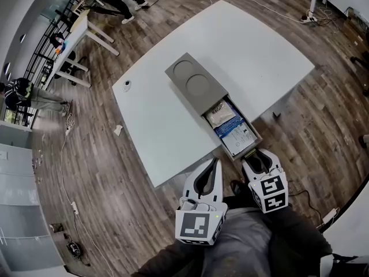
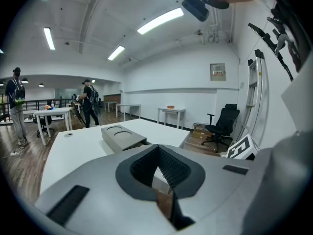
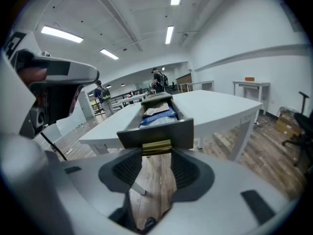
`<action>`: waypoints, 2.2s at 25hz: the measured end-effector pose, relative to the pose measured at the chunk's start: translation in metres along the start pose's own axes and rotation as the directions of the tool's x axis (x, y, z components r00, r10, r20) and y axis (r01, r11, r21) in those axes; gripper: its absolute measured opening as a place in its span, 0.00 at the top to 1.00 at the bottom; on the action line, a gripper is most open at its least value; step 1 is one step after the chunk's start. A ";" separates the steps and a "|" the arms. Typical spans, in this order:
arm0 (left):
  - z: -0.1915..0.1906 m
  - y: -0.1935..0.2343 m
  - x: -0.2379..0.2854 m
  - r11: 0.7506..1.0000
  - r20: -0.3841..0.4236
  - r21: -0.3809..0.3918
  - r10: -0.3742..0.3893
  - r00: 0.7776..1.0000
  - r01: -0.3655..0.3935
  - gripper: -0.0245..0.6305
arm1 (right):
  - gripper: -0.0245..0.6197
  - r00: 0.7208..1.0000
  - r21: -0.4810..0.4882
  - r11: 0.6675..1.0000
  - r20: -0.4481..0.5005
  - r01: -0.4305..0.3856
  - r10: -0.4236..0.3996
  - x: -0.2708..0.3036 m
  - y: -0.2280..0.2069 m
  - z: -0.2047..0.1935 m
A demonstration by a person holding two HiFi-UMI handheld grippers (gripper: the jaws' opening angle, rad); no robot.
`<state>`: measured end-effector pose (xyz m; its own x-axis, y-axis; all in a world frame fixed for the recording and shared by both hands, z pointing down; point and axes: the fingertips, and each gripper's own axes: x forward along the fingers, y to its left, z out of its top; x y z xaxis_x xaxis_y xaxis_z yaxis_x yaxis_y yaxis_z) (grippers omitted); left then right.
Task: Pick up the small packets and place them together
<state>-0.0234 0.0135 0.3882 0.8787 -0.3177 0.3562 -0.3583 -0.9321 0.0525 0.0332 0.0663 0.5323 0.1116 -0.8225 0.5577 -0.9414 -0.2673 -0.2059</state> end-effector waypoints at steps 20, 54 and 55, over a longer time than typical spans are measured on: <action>-0.002 0.003 0.005 1.000 0.016 -0.015 0.010 1.000 -0.009 0.97 | 0.75 0.999 0.041 0.998 0.029 -0.041 0.040 -0.004 -0.005 -0.011; 0.073 0.103 0.056 0.967 0.104 -0.186 0.197 0.975 -0.176 0.97 | 0.71 0.963 -0.420 0.867 -0.143 -0.269 0.229 0.069 -0.004 0.138; 0.070 0.105 0.060 0.964 0.090 -0.195 0.202 0.975 -0.182 0.97 | 0.70 0.958 -0.451 0.847 -0.174 -0.283 0.227 0.074 -0.003 0.133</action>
<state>0.0140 -0.1158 0.3499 0.8130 -0.5136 0.2744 -0.5663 -0.8070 0.1675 0.0871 -0.0607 0.4673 -0.1626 -0.7613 0.6277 -0.9721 0.2325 0.0302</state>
